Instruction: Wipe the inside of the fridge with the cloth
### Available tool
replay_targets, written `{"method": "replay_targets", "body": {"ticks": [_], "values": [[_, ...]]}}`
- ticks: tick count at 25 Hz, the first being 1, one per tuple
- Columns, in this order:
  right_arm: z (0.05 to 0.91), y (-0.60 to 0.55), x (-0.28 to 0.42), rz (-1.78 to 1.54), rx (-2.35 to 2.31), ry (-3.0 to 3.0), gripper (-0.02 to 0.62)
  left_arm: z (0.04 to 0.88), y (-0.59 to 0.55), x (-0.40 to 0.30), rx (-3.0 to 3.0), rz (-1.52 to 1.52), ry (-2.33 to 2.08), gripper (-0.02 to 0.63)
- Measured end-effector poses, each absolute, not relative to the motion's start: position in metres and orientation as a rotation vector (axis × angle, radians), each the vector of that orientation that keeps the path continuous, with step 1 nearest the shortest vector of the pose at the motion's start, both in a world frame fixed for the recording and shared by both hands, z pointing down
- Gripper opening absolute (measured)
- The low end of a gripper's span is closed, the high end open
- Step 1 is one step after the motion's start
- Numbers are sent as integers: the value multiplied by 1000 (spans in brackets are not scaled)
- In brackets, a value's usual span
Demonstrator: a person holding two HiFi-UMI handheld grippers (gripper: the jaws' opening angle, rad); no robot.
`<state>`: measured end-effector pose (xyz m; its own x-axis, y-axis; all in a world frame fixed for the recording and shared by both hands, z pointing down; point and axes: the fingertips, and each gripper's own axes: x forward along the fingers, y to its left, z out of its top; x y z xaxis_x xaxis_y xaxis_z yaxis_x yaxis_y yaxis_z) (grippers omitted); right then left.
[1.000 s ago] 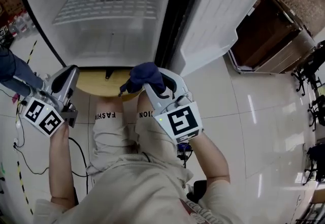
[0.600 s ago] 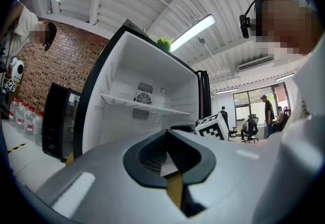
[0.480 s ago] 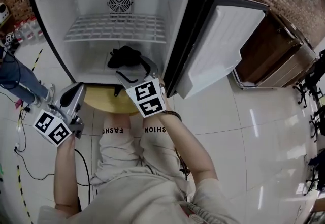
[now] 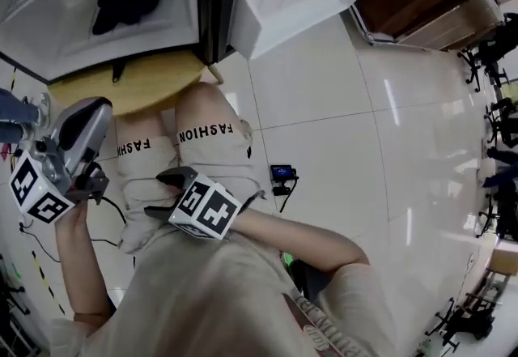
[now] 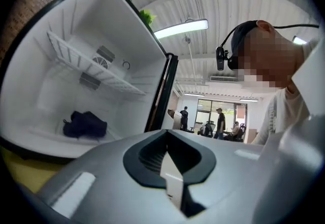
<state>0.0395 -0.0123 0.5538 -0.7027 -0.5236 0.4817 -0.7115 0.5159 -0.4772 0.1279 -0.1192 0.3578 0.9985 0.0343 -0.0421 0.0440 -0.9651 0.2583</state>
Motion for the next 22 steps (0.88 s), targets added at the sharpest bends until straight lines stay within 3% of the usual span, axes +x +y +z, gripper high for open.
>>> {"method": "replay_targets", "body": {"ticks": [5,12,13,14,19,22], "values": [[590,14,9,938,928,-2469,301,417,-88,171,2776,63,152,5],[580,-8,47,979,1114,-2513,289,449,-87,184,2721,142,134,5],[576,-11,53,983,1151,-2521,146,451,-88,183,2718,146,126,5],[572,-13,59,979,1183,-2534,73,452,-89,182,2717,148,117,5],[551,-23,80,781,1323,-2531,5,455,-99,175,2722,151,65,5],[540,-27,85,715,1387,-2528,0,454,-106,168,2720,149,41,5]]}}
